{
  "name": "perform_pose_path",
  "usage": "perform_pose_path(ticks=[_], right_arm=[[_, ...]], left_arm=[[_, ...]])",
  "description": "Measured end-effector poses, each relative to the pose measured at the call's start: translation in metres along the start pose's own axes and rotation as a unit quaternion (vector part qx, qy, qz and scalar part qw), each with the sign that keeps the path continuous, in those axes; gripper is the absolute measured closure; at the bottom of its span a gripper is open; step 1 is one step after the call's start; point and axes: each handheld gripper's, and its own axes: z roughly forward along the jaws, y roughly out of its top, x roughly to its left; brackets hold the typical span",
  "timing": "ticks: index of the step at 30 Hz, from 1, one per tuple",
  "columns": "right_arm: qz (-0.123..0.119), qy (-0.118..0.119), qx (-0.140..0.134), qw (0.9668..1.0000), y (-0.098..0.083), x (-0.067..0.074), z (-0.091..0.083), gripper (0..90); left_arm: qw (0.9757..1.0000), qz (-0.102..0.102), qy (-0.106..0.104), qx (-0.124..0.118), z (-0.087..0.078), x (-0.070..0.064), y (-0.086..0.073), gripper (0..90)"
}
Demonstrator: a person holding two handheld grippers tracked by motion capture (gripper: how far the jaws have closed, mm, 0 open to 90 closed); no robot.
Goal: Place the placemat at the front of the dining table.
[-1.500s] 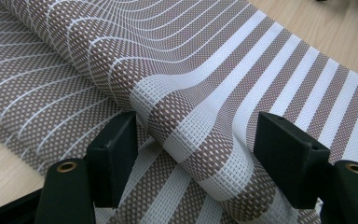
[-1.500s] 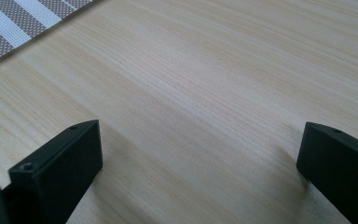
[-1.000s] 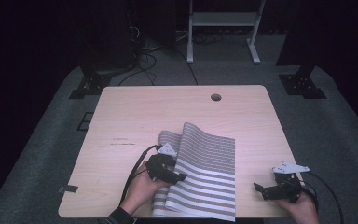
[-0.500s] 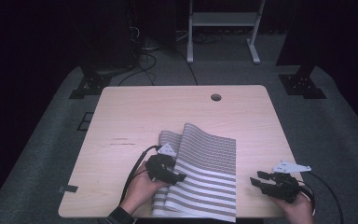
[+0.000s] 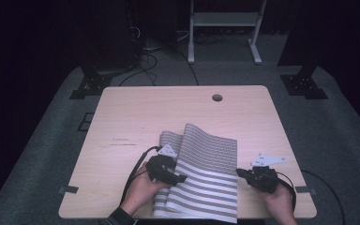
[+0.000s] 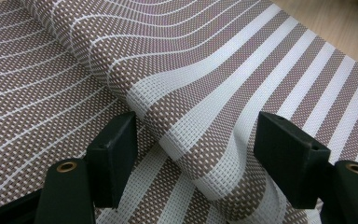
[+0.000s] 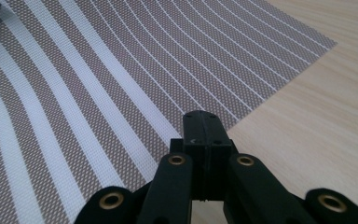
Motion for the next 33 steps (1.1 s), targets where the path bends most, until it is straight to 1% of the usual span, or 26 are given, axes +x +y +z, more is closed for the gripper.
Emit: perform_pose_path(ticks=[1, 2, 3, 7, 10, 14, 16, 19, 21, 23, 25, 28, 30, 31, 33], right_arm=[[0.000, 0.000, 0.000, 1.0000, 0.000, 0.000, 0.000, 89.7], [-0.007, -0.002, 0.007, 0.9999, 0.003, 0.002, 0.005, 89.8], [-0.007, -0.002, 0.007, 0.9999, 0.003, 0.002, 0.005, 89.8], [-0.021, -0.009, 0.028, 0.9993, 0.005, 0.005, 0.016, 89.8], [-0.019, -0.014, 0.036, 0.9991, 0.004, 0.004, 0.018, 89.8], [-0.015, -0.011, 0.034, 0.9993, 0.003, 0.001, 0.018, 89.8], [-0.019, -0.014, 0.034, 0.9992, 0.003, 0.000, 0.018, 89.8], [-0.022, -0.018, 0.034, 0.9990, 0.003, -0.001, 0.018, 89.8], [-0.024, -0.028, 0.034, 0.9987, 0.003, -0.004, 0.017, 89.8], [-0.024, -0.032, 0.034, 0.9986, 0.003, -0.005, 0.017, 89.8], [-0.024, -0.042, 0.034, 0.9983, 0.005, -0.010, 0.018, 89.8], [-0.019, -0.048, 0.033, 0.9981, 0.007, -0.017, 0.020, 89.9], [-0.017, -0.052, 0.034, 0.9979, 0.008, -0.021, 0.021, 89.8], [-0.018, -0.055, 0.034, 0.9977, 0.009, -0.023, 0.021, 89.8], [-0.020, -0.057, 0.035, 0.9976, 0.010, -0.024, 0.022, 89.8]], left_arm=[[1.0000, 0.000, 0.000, 0.000, 0.000, 0.000, 0.000, 29.8], [1.0000, 0.000, -0.001, 0.001, 0.000, 0.000, 0.000, 29.8], [1.0000, 0.000, -0.001, 0.000, 0.000, 0.001, 0.000, 29.8], [1.0000, 0.002, -0.001, 0.001, -0.001, 0.001, -0.001, 29.7], [1.0000, 0.002, 0.000, 0.001, -0.001, 0.000, -0.001, 29.7], [1.0000, 0.002, -0.003, -0.001, 0.000, -0.001, -0.001, 29.7], [1.0000, 0.003, -0.003, 0.002, 0.000, -0.001, -0.001, 29.7], [1.0000, 0.002, -0.006, -0.001, 0.001, -0.002, 0.000, 29.6], [1.0000, 0.002, -0.007, -0.002, 0.001, -0.002, 0.000, 29.4], [0.9999, 0.001, -0.011, -0.003, 0.001, -0.003, 0.000, 29.3], [0.9999, 0.002, -0.012, -0.004, 0.001, -0.004, 0.000, 29.2], [0.9998, 0.002, -0.016, -0.010, 0.000, -0.005, 0.001, 29.1], [0.9997, 0.006, -0.018, -0.013, -0.001, -0.005, 0.001, 29.0], [0.9996, 0.008, -0.022, -0.018, -0.001, -0.006, 0.001, 28.1], [0.9992, 0.016, -0.027, -0.025, -0.003, -0.008, 0.002, 27.4]])
